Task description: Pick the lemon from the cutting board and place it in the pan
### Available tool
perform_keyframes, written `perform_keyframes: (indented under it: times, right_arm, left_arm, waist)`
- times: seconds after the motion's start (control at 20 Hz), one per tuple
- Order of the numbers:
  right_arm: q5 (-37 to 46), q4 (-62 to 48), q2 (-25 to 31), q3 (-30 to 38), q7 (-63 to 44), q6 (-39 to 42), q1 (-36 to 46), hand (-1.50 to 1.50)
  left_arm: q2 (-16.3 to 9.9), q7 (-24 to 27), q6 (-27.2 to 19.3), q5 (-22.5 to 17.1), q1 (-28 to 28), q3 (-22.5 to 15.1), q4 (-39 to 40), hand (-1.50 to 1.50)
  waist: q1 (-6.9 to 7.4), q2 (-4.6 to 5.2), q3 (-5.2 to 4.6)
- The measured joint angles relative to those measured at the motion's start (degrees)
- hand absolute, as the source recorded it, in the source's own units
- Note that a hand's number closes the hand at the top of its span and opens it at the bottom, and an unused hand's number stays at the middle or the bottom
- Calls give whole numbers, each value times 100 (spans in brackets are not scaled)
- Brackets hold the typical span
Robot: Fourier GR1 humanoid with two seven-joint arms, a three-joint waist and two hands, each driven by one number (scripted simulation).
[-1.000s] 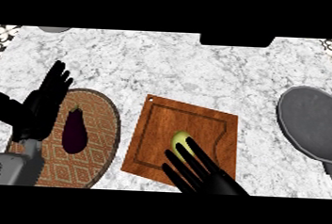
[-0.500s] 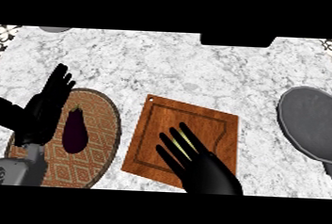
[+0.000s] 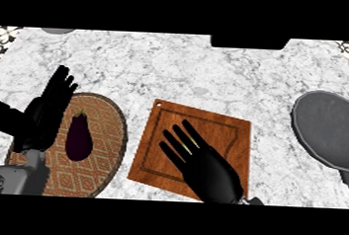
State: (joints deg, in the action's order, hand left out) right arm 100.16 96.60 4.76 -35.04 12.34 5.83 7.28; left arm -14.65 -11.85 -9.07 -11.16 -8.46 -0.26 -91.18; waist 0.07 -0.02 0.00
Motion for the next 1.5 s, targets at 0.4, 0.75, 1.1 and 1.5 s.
perform_keyframes:
  times: [0.4, 0.75, 1.1, 1.5]
  right_arm:
    - [-141, -868, -340, 190, 32, -242, 399, -150]
    - [-120, -1320, -411, 126, 279, -443, 628, 150]
    - [-327, -1629, -415, 49, 419, -904, 753, 150]
    - [-1279, -1435, -480, 794, -402, -246, 442, 150]
  left_arm:
    - [116, -123, 139, 110, -51, 145, -31, 0]
    - [176, -224, 205, 191, -104, 245, -88, 0]
    - [299, -137, 258, 304, -69, 272, -41, 0]
    - [235, -191, 306, 268, -46, 426, -63, 0]
  waist:
    - [2, -13, -11]
    - [-3, -41, -33]
    - [-6, -68, -46]
    - [-103, -120, -51]
